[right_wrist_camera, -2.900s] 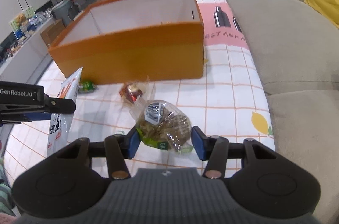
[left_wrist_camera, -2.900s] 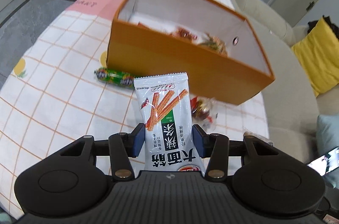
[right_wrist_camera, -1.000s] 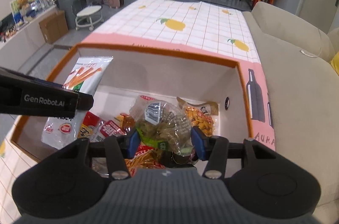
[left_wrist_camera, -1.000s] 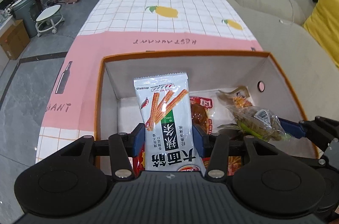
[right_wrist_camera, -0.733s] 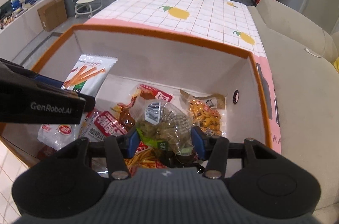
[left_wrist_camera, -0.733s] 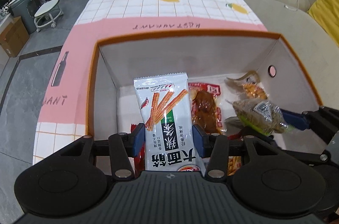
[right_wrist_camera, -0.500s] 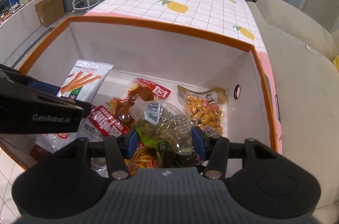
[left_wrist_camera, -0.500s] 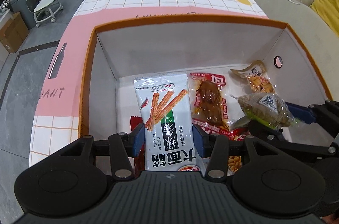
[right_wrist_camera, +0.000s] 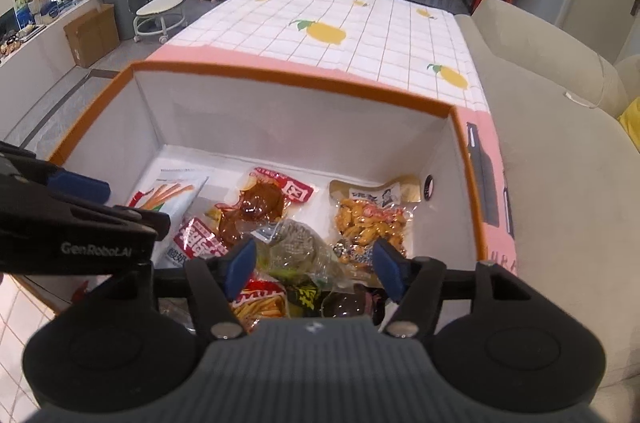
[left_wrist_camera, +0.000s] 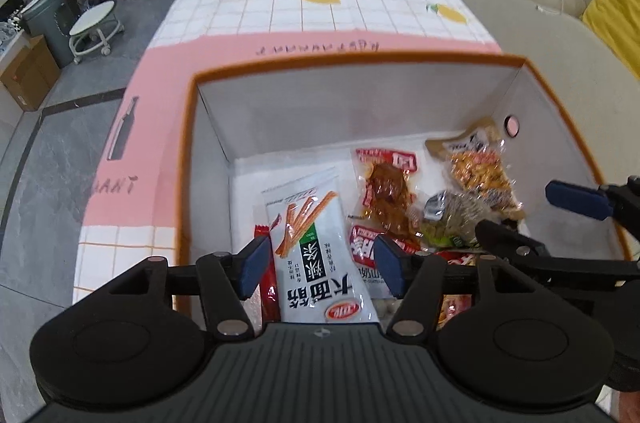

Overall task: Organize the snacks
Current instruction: 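Open both tools to drop the strip packet and green-label bag into the box, then withdraw both tools toward the green sausage and candy bag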

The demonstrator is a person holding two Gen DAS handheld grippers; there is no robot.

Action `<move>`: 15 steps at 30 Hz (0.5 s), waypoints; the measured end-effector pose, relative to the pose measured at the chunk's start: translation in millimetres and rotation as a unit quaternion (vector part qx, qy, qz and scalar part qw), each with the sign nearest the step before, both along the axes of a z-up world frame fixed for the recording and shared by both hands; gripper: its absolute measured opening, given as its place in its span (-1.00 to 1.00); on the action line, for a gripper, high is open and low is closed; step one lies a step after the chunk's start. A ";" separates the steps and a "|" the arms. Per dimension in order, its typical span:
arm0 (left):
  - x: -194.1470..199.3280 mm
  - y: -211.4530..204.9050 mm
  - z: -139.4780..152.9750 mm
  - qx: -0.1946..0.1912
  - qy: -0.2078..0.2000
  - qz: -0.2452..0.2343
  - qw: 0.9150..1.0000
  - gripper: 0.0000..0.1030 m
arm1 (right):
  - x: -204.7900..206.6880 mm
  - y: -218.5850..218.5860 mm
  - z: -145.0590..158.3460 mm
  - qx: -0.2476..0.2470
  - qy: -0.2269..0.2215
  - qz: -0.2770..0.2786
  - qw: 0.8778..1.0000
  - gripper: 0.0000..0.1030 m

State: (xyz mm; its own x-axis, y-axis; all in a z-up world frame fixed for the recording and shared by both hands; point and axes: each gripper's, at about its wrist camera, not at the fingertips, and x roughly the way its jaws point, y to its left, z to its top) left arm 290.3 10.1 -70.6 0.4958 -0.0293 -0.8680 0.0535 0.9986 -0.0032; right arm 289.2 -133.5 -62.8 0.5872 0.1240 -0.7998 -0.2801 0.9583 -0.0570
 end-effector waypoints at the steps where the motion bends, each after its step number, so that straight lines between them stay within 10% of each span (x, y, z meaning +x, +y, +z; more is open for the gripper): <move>1: -2.3 0.9 4.9 -0.003 -0.005 0.002 1.000 0.36 | -1.5 -0.7 3.1 0.002 -0.001 0.000 1.000 0.22; 15: -74.9 -4.7 70.0 -0.002 -0.144 0.007 0.990 0.45 | -57.1 -27.5 60.2 0.059 -0.071 -0.039 0.995 0.38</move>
State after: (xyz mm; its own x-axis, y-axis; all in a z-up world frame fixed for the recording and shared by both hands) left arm 215.4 5.5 -0.5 0.7225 -0.0243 -0.6910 0.0394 0.9992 0.0061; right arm 232.1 -161.0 -2.5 0.7047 0.1621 -0.6908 -0.2013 0.9792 0.0245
